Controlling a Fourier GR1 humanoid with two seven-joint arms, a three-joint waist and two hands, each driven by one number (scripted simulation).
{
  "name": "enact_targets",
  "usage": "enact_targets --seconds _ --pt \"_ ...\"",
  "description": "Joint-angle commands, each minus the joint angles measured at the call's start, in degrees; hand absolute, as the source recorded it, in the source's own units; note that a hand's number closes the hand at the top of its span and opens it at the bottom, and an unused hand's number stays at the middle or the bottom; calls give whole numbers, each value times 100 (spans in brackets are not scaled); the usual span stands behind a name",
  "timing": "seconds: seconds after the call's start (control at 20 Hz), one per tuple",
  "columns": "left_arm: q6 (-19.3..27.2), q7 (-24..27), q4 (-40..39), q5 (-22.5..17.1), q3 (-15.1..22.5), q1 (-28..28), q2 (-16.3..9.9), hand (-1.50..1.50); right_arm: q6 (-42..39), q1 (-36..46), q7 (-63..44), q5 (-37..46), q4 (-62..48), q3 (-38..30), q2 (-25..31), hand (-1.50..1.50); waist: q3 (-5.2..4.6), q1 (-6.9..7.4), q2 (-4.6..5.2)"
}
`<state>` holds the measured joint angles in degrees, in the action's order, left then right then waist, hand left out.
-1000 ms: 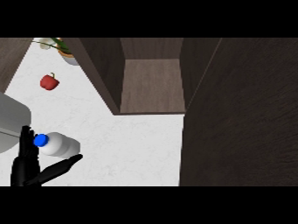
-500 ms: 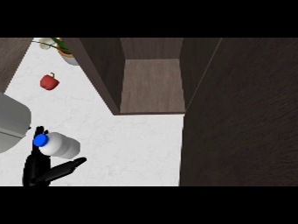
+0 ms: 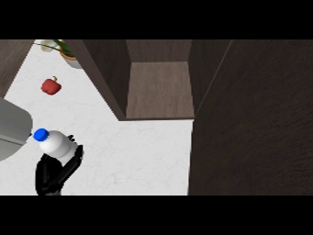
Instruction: Pick up the bottled water, place it into the cabinet and close the cabinet
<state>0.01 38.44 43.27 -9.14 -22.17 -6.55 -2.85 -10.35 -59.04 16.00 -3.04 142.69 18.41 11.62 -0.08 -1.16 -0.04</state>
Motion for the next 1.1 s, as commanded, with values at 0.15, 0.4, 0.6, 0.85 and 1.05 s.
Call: enact_targets --seconds 0.15,0.4,0.6,0.85,1.05 --pt "-343 588 -998 -326 -276 -618 -70 150 -73 -303 -32 -81 593 67 124 -150 -3 -19 5" --pt "-787 568 -782 -232 22 -529 -155 150 172 -378 -97 301 610 506 -74 -150 1 22 -8" --pt "-1455 1109 -985 14 496 -607 210 150 116 -13 -75 -67 330 95 18 -150 -2 22 11" --pt "-1497 1363 -1245 -112 1142 -921 275 150 -73 -294 156 -208 406 21 176 -150 -1 -63 -5" --pt "-1410 952 -1112 -654 1472 -1204 281 150 108 196 -295 -267 370 17 39 -150 3 55 7"
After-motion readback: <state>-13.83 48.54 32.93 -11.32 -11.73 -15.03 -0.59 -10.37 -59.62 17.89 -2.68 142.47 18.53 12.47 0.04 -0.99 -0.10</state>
